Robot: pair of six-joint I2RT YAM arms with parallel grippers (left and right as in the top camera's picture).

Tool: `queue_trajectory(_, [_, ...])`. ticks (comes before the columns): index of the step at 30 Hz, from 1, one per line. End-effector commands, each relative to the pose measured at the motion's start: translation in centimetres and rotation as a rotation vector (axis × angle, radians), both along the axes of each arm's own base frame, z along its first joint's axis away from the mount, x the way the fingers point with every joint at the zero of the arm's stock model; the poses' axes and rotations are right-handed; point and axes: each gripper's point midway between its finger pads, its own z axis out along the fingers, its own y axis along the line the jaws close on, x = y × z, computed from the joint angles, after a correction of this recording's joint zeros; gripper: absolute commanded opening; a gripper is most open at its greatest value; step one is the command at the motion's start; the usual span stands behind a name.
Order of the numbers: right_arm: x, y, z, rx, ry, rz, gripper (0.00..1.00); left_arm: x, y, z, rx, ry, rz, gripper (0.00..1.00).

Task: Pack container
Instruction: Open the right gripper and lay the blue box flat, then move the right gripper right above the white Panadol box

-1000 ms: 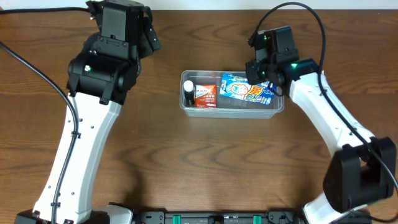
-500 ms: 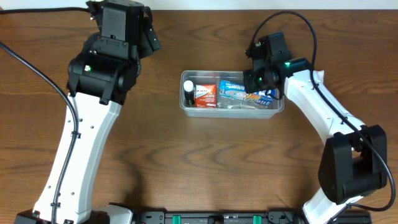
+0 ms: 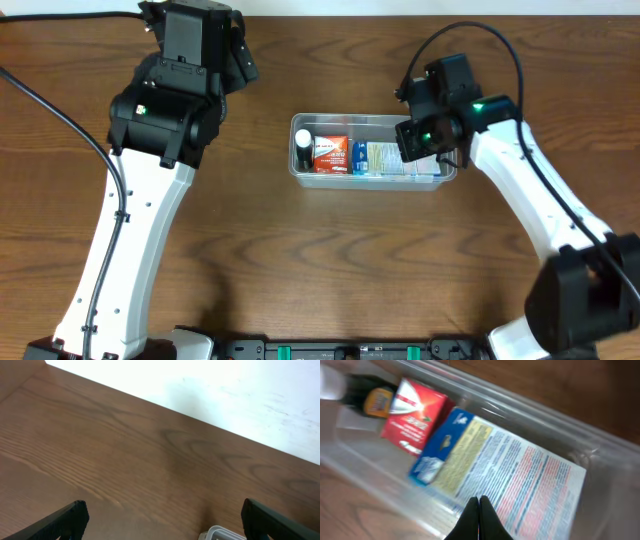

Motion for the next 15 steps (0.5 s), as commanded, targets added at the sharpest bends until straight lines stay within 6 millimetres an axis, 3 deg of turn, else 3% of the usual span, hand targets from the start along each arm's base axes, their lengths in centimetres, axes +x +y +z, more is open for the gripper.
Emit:
queue_trajectory(1, [-0.4, 0.6, 4.2, 0.035, -0.113, 0.065, 0.01, 0.0, 0.4, 0.5, 0.019, -0.009, 0.008, 0.98])
queue_trajectory(5, [-1.2, 0.4, 5.4, 0.046, -0.12, 0.049, 0.01, 0.0, 0.4, 0.5, 0.018, -0.01, 0.008, 0.98])
queue_trajectory(9, [-1.6, -0.3, 4.8, 0.015, -0.091, 0.034, 0.01, 0.0, 0.4, 0.5, 0.019, -0.009, 0.008, 0.98])
queue_trajectory(15, [-0.2, -5.7, 4.2, -0.202, -0.119, -0.188, 0.01, 0.0, 0.4, 0.5, 0.019, -0.009, 0.008, 0.98])
